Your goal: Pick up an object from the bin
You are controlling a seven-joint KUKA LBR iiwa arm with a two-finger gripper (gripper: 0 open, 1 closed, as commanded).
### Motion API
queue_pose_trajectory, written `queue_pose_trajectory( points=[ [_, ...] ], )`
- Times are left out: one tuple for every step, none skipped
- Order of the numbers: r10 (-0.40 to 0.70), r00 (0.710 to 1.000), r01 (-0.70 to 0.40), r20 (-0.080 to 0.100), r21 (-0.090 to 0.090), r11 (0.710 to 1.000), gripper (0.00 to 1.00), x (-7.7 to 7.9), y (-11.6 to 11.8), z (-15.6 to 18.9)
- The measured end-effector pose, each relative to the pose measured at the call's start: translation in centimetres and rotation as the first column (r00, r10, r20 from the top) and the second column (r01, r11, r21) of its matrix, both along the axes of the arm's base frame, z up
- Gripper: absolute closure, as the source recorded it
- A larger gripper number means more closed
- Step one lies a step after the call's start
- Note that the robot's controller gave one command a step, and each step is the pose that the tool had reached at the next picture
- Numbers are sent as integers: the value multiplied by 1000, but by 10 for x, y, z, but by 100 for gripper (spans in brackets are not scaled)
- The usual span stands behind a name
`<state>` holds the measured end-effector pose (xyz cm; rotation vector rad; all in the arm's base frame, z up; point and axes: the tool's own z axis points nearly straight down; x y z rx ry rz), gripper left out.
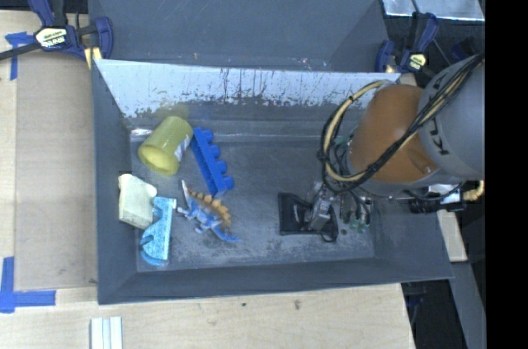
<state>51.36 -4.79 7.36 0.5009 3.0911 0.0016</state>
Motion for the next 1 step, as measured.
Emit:
queue_pose_trajectory(
  points=[
    [0, 1000, 0, 0, 0, 1000, 100, 0, 0, 12]
  ],
)
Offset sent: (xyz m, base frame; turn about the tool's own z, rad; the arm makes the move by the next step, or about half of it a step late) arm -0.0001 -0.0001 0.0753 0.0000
